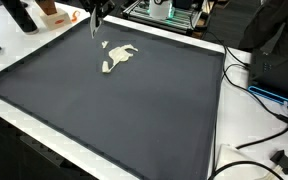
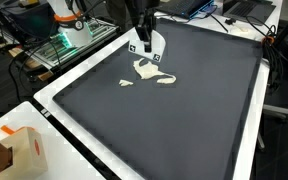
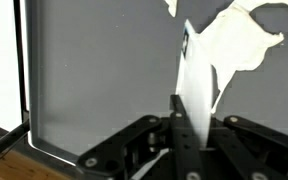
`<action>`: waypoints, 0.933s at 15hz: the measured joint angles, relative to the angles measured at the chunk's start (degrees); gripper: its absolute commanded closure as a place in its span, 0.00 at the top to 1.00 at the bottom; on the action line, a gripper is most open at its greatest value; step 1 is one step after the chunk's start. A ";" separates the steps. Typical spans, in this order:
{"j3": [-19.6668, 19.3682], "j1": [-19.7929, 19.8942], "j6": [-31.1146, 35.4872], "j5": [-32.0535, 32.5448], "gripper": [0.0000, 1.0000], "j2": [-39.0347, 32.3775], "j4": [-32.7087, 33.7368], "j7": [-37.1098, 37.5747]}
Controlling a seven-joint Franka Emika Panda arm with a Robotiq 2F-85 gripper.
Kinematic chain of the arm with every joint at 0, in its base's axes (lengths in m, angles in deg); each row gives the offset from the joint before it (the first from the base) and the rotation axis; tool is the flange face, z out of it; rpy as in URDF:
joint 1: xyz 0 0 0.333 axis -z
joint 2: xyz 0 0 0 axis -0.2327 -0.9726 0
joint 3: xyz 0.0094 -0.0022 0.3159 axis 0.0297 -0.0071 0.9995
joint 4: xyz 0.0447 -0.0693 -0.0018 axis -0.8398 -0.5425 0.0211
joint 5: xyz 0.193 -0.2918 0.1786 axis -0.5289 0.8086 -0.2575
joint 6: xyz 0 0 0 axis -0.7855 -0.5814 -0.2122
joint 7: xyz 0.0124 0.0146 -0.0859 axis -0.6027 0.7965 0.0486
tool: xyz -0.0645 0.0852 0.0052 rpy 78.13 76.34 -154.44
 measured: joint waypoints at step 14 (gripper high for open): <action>-0.16 -1.97 2.23 23.29 0.01 -7.37 2.89 22.72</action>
